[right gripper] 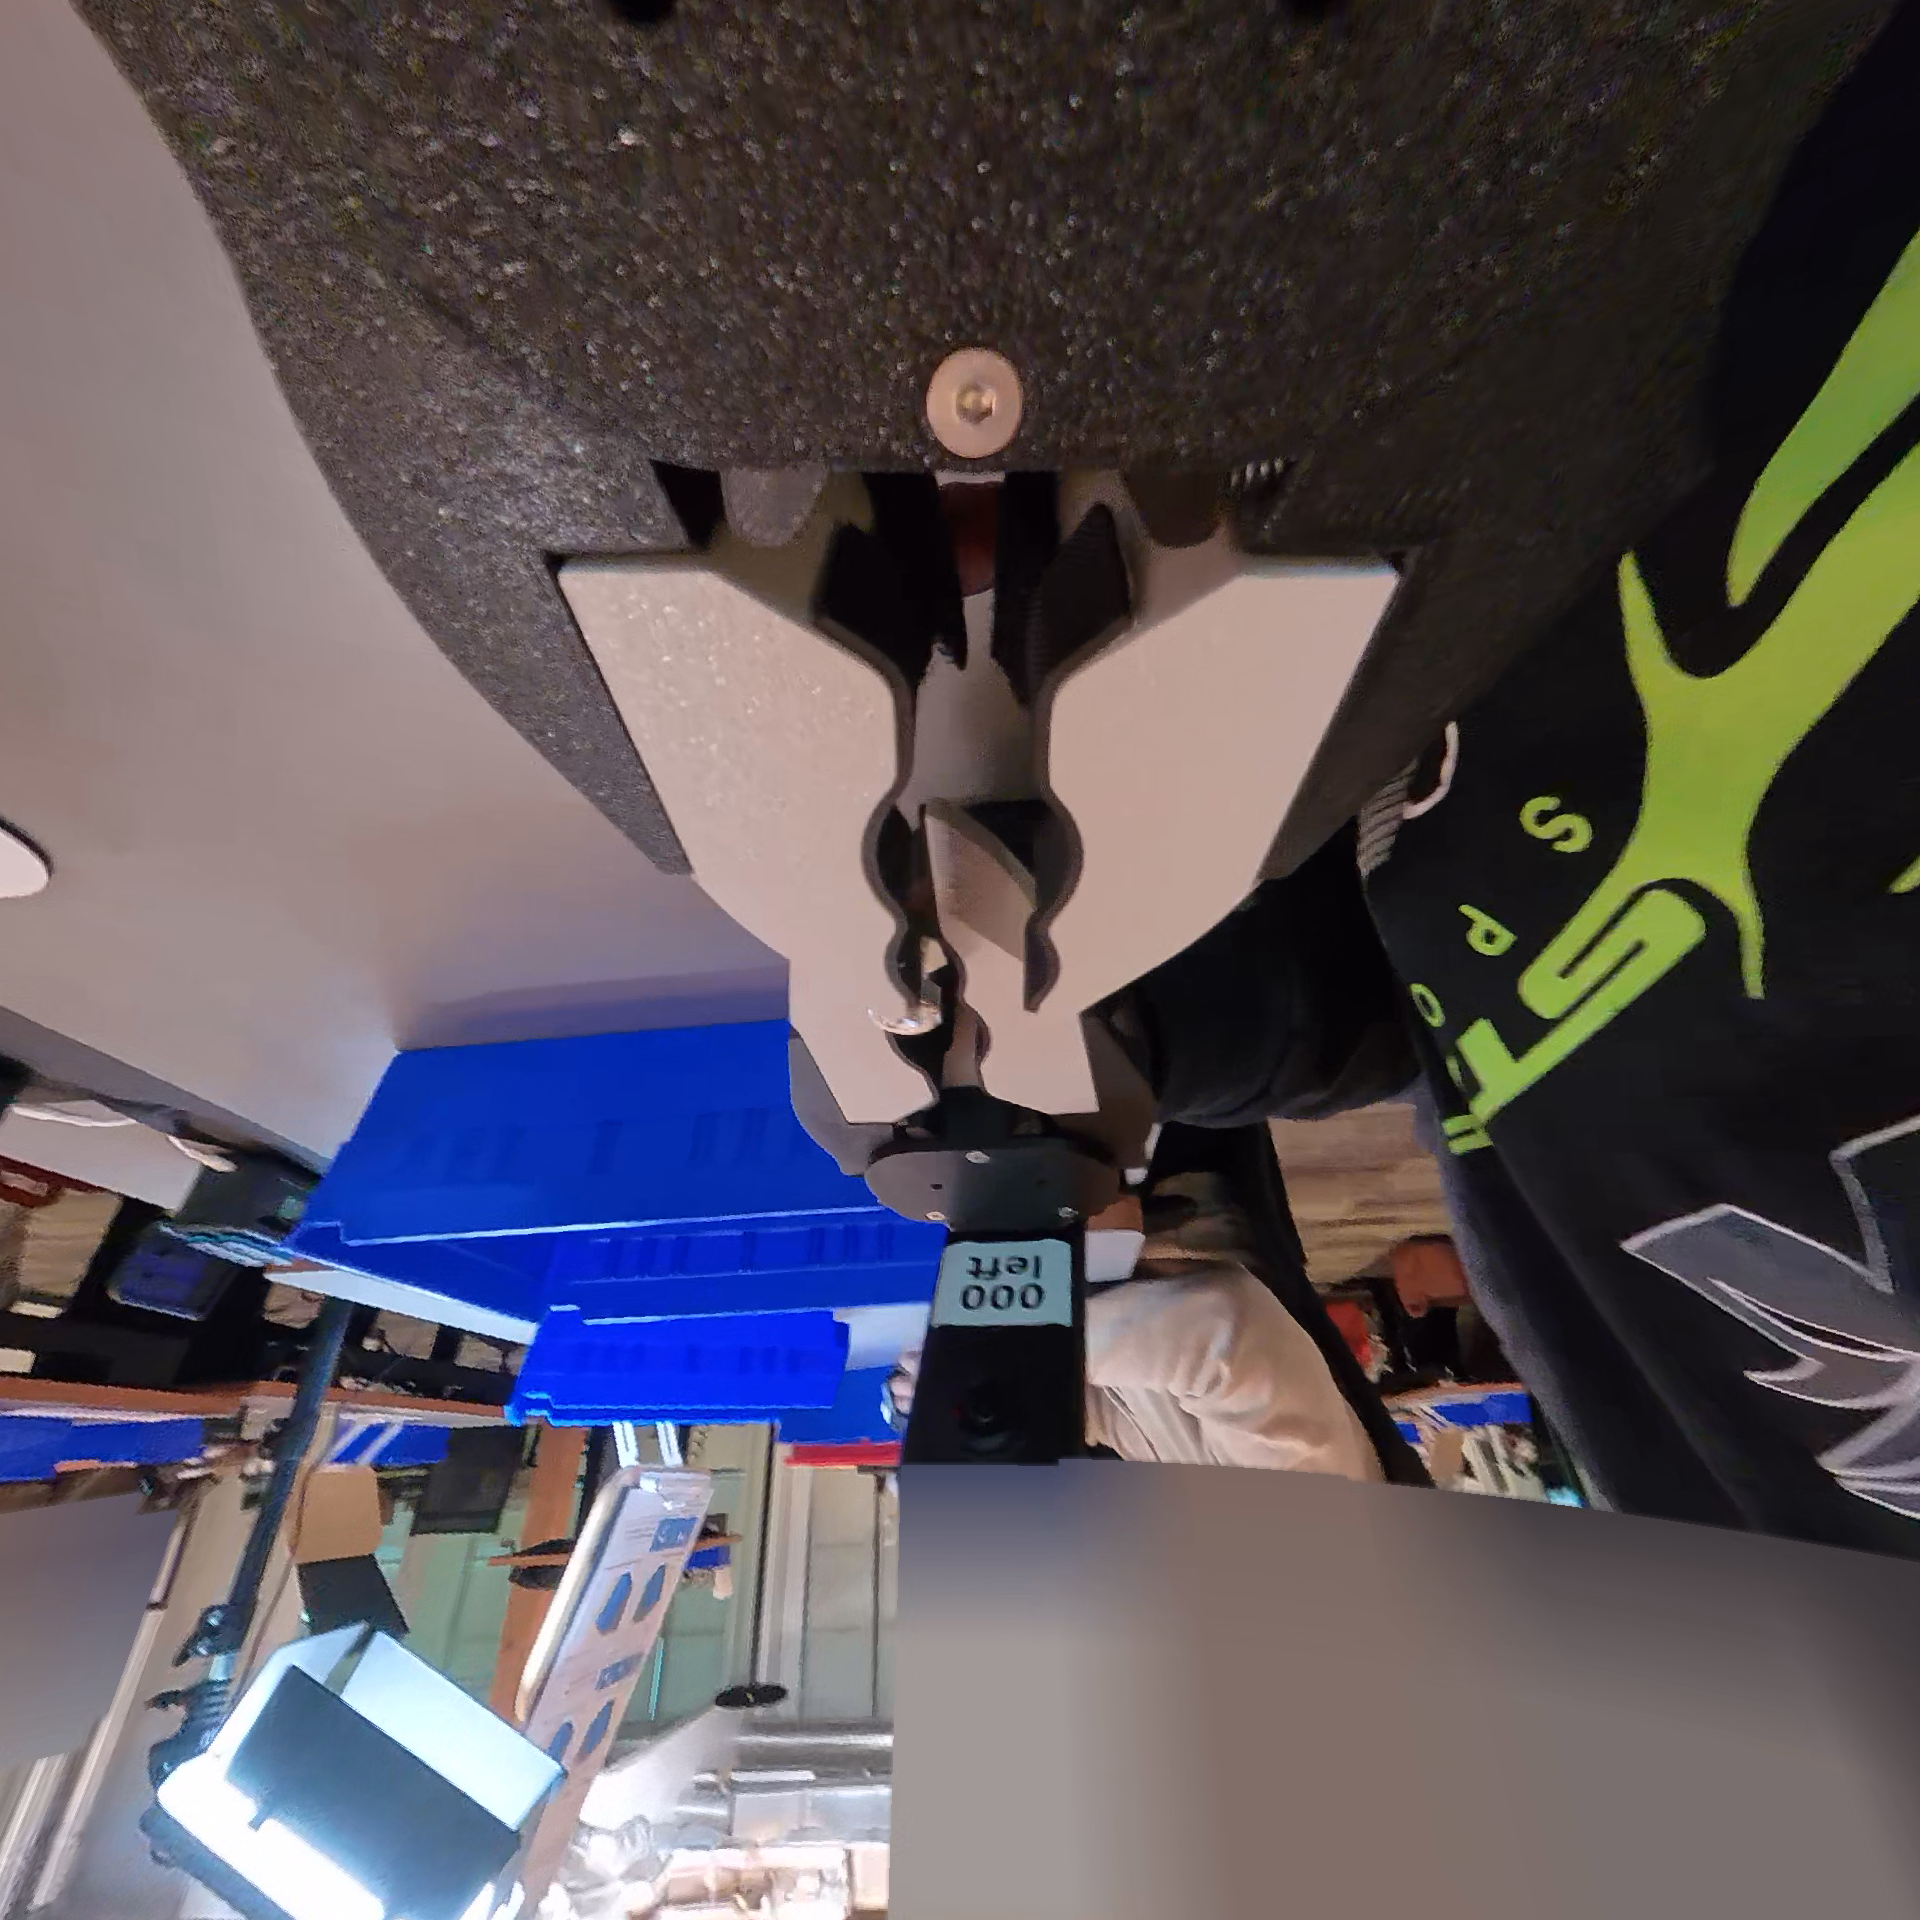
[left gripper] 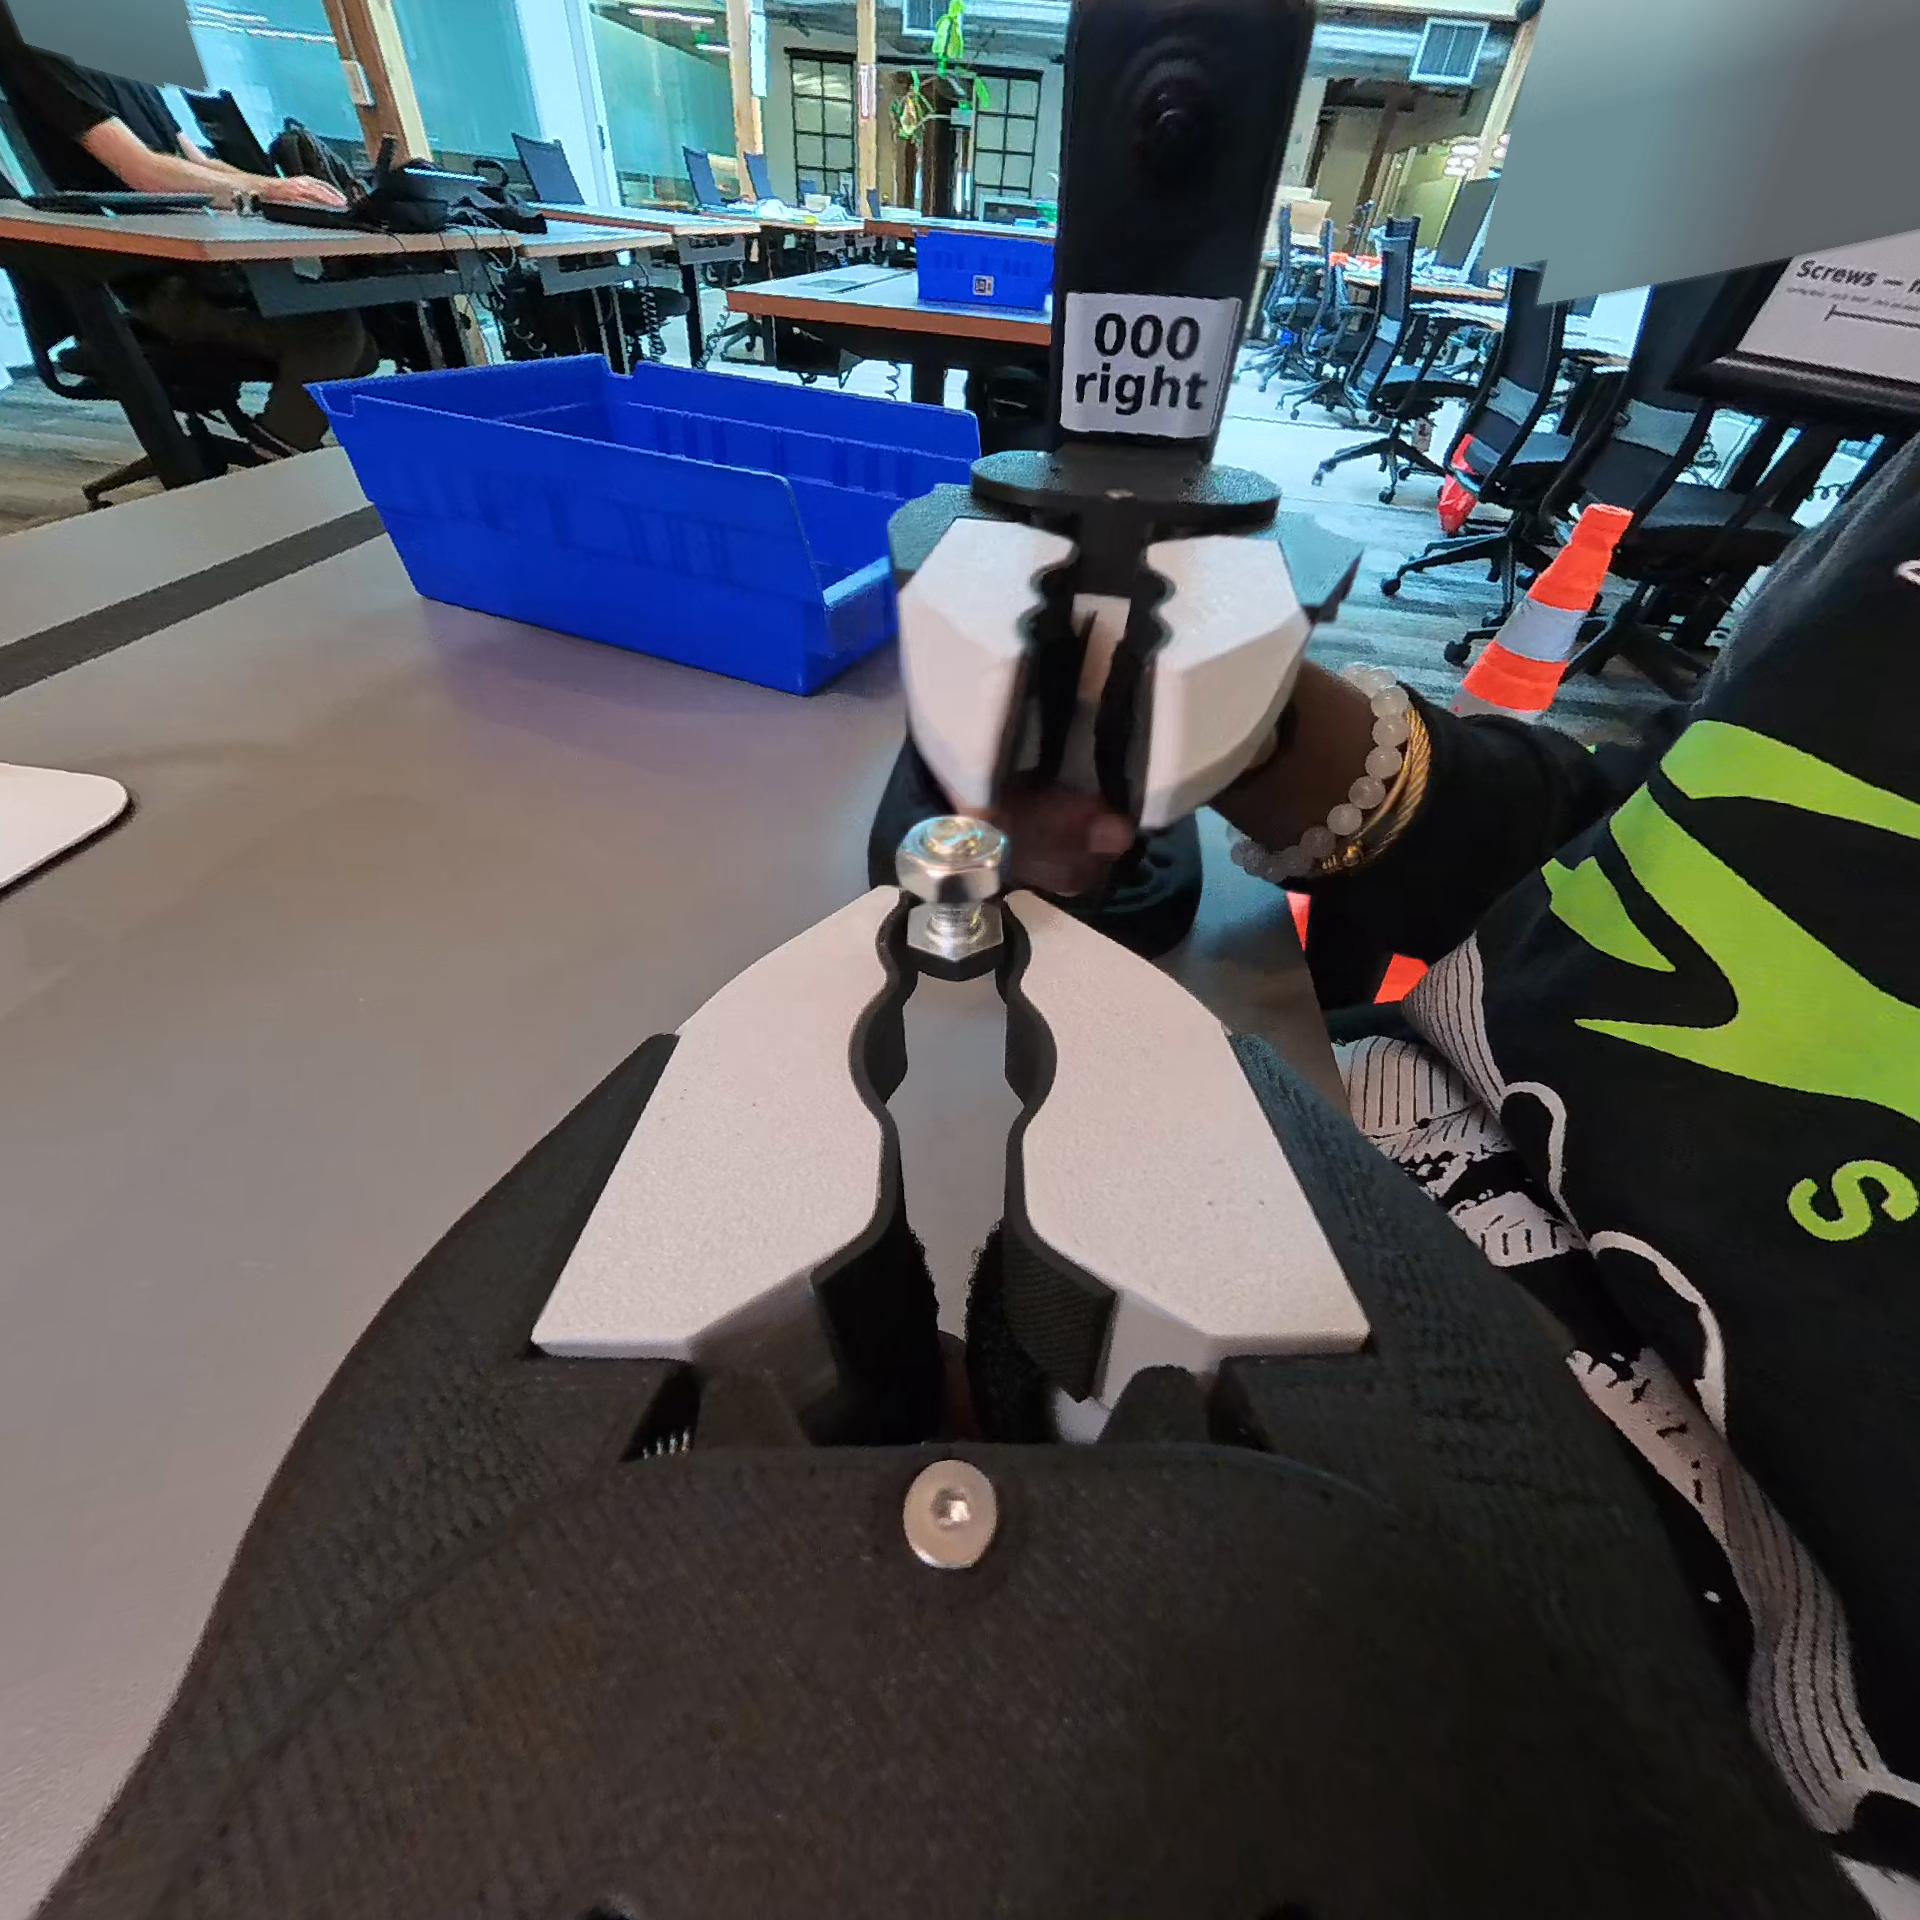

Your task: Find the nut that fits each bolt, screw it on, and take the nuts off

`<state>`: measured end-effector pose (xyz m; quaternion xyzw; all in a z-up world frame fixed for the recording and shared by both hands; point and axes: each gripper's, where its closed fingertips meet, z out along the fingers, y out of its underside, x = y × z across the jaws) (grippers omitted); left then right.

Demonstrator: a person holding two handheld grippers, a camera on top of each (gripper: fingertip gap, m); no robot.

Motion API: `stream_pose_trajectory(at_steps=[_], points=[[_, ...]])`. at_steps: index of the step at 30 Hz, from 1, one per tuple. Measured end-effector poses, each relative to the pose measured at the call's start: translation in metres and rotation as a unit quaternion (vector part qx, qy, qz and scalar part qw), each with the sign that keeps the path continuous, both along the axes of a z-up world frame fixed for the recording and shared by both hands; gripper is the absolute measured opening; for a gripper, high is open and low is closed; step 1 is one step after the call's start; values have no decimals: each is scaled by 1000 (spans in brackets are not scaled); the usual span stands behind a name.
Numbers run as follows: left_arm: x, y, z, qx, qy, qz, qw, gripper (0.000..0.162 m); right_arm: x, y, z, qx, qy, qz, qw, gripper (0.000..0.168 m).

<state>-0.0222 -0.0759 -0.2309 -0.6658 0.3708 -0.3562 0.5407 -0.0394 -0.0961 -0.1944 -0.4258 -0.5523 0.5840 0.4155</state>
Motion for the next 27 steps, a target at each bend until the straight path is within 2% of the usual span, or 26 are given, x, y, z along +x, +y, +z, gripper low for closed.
stream_pose_trajectory(at_steps=[3,7,11,15,17,20,24,27], points=[[0,0,1,0,-2,0,1000,14,0,4,4,-8,15,-11,1000,21],[0,-1,0,1,1,-2,1000,14,-13,3,-1,0,6,-20,1000,46],[0,-1,0,0,1,-2,1000,14,-17,-3,-2,4,2,-10,1000,49],[0,-1,0,0,2,-1,1000,14,-7,-1,-2,3,-8,-6,1000,36],[0,0,0,0,2,1,1000,14,2,-1,0,-7,-5,8,1000,17],[0,0,0,-1,-1,1,1000,14,5,4,2,-14,2,-1,1000,17],[1,-1,0,1,2,-2,1000,14,-8,6,-2,-5,4,-21,1000,43],[1,-1,0,1,2,-3,1000,14,-16,0,-5,-1,-6,-8,1000,50]])
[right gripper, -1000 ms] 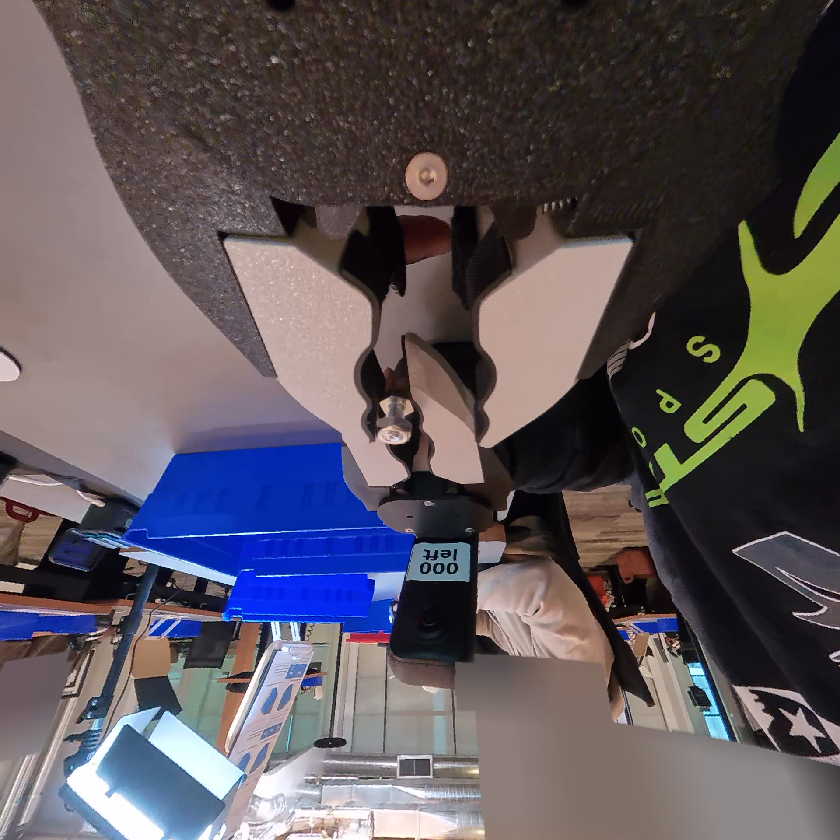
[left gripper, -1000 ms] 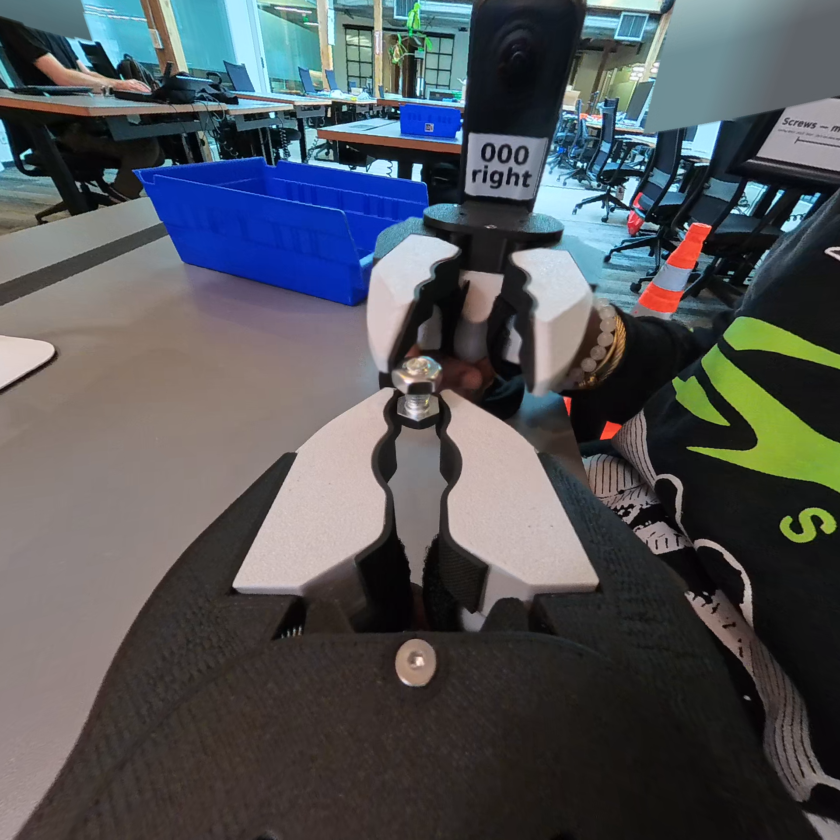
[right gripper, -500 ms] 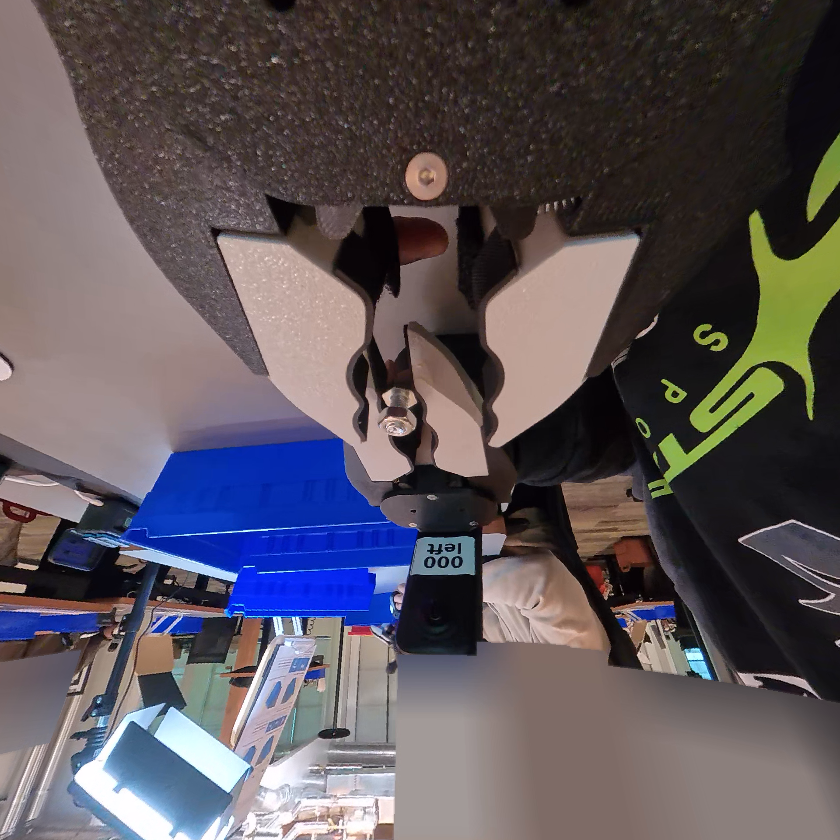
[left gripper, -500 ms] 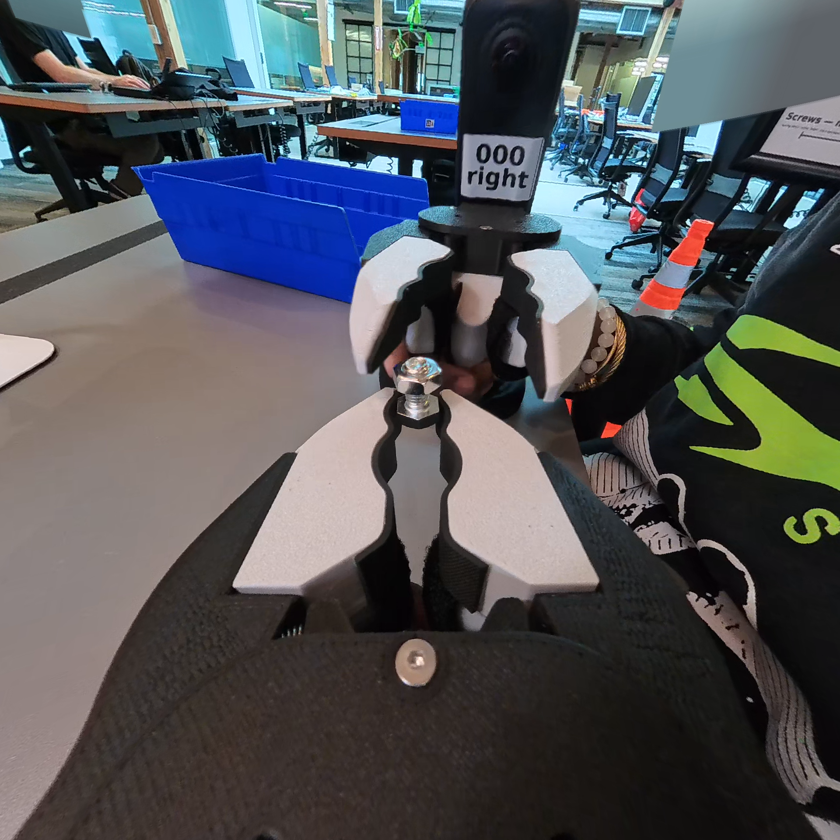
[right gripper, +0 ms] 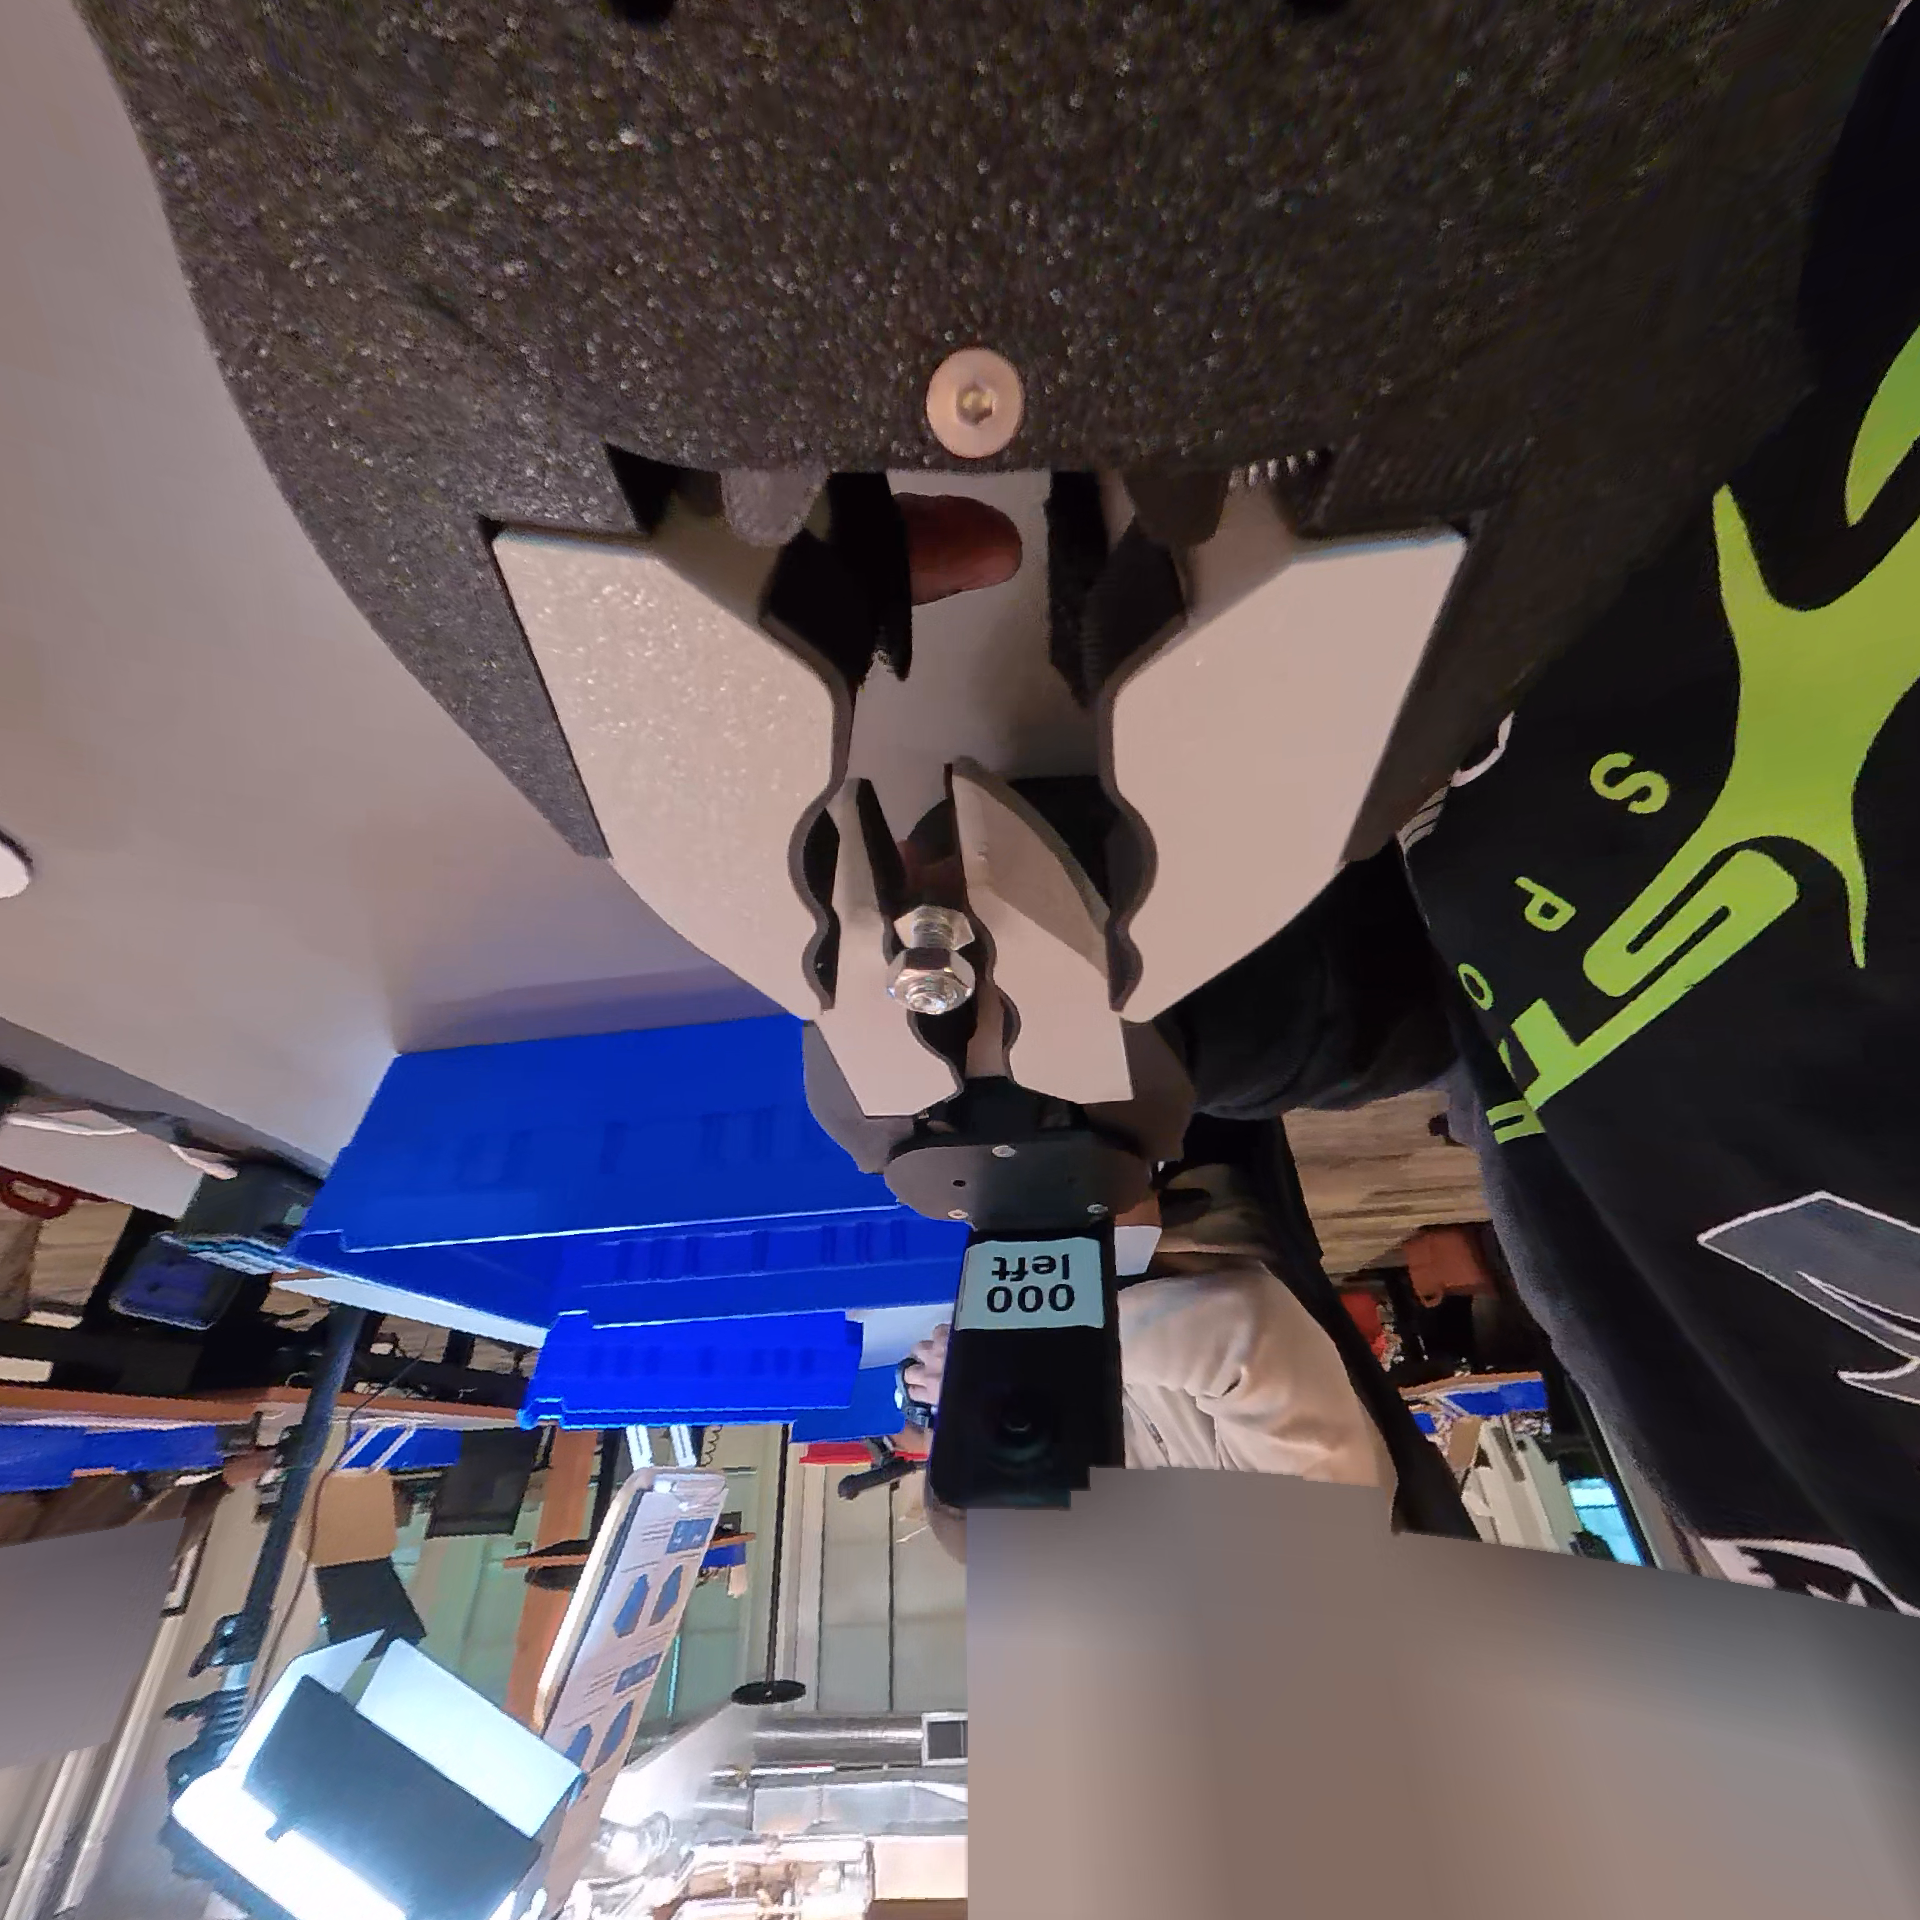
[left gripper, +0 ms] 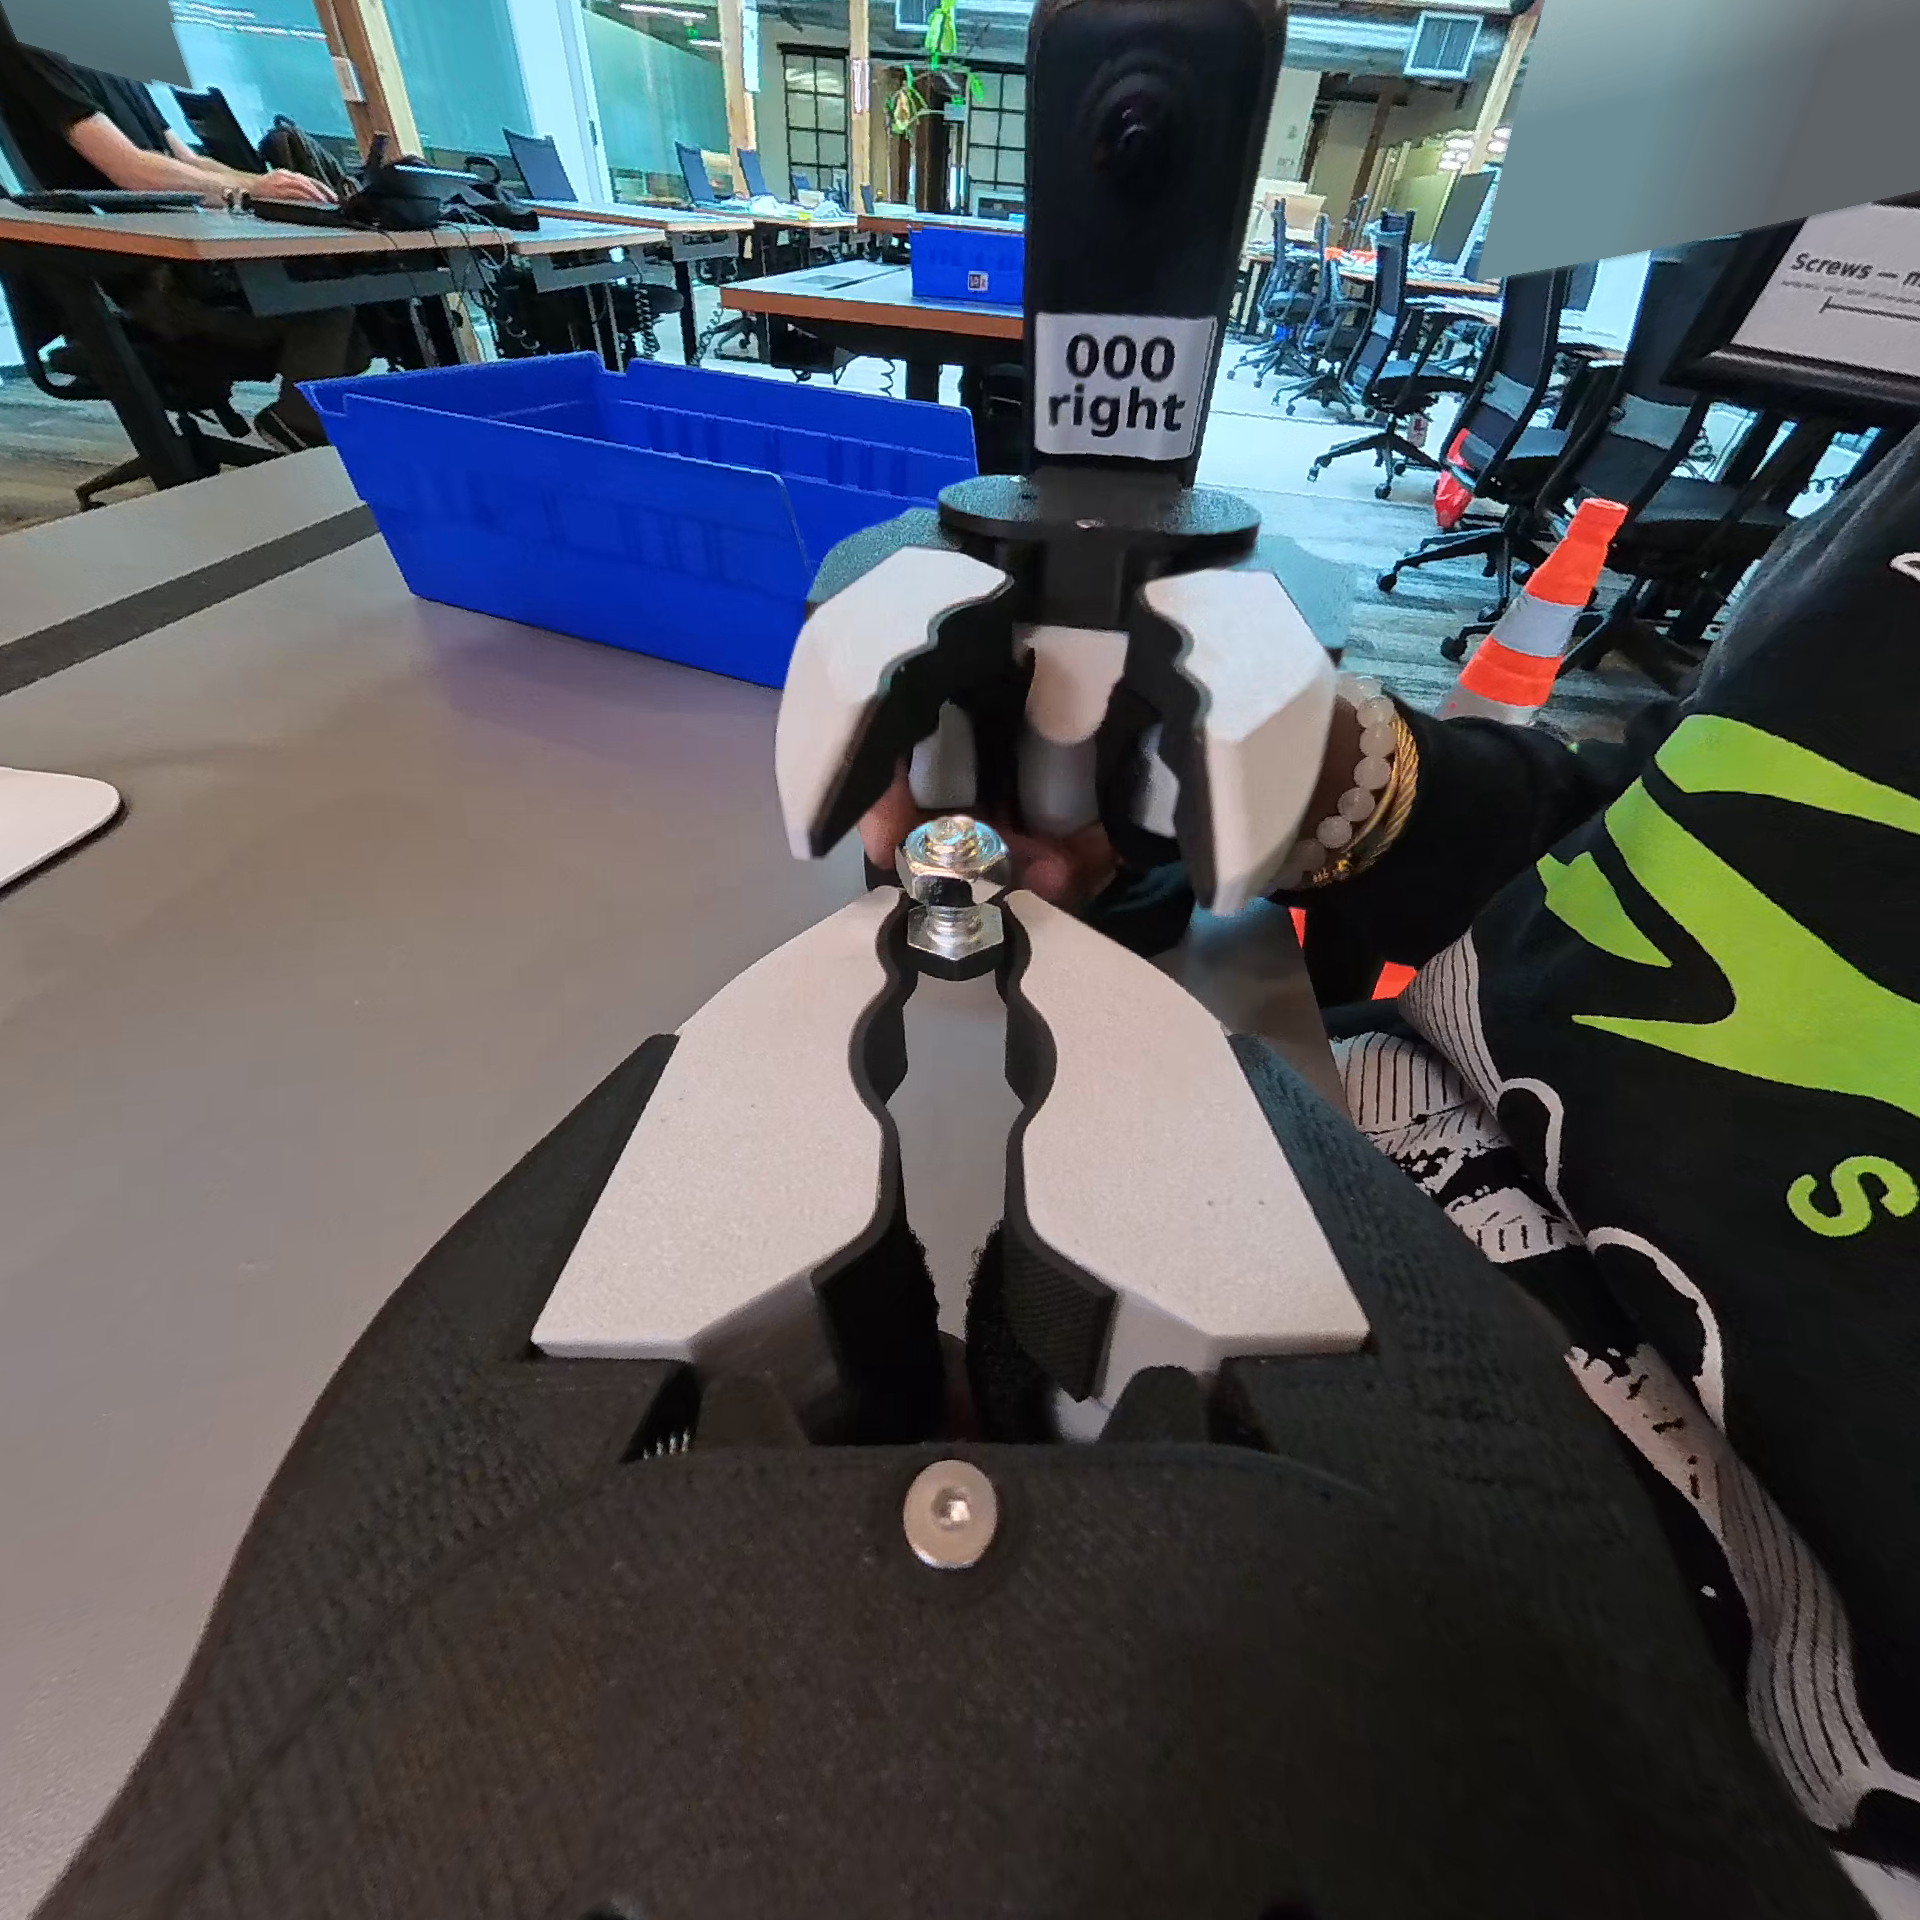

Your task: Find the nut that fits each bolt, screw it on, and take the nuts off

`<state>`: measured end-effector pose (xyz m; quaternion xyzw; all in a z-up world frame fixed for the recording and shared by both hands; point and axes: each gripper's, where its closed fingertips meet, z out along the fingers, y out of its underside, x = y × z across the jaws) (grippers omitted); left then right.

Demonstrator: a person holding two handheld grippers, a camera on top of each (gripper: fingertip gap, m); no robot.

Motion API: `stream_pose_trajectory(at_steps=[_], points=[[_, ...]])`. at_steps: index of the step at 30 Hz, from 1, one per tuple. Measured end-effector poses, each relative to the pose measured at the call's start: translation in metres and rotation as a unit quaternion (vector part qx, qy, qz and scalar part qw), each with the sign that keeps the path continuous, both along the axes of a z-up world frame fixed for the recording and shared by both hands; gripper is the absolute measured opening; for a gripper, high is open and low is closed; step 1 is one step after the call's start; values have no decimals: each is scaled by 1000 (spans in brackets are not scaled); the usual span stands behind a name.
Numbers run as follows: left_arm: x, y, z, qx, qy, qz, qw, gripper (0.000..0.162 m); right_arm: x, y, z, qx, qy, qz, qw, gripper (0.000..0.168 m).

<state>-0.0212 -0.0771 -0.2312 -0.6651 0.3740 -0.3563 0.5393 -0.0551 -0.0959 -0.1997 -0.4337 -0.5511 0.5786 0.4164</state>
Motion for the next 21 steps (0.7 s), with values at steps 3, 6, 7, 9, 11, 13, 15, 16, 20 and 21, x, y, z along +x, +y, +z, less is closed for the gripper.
stream_pose_trajectory(at_steps=[3,6,7,9,11,13,15,16,20,21], points=[[0,1,0,-1,-1,1,1000,14,0,-4,-2,9,-8,10,1000,50],[-1,0,1,-1,-3,2,1000,14,11,-1,-1,4,-17,11,1000,35],[-1,1,0,-1,-2,4,1000,14,15,-1,0,-3,-15,19,1000,21],[-1,1,0,-3,-2,3,1000,14,21,0,4,-17,-3,27,999,17],[0,1,0,-2,-1,2,1000,14,19,5,5,-13,2,10,1000,20],[0,1,0,-2,-1,2,1000,14,12,8,3,-4,4,-7,1000,34],[0,0,0,-2,-1,1,1000,14,5,5,-1,1,-3,-5,1000,43],[0,0,0,-2,-1,1,1000,14,2,4,-2,2,-6,-3,1000,45],[0,0,-1,-2,1,-1,1000,14,-5,-1,-2,4,-4,7,1000,47],[0,0,-1,-2,1,-1,1000,14,-5,-1,-2,5,-5,9,1000,47]])
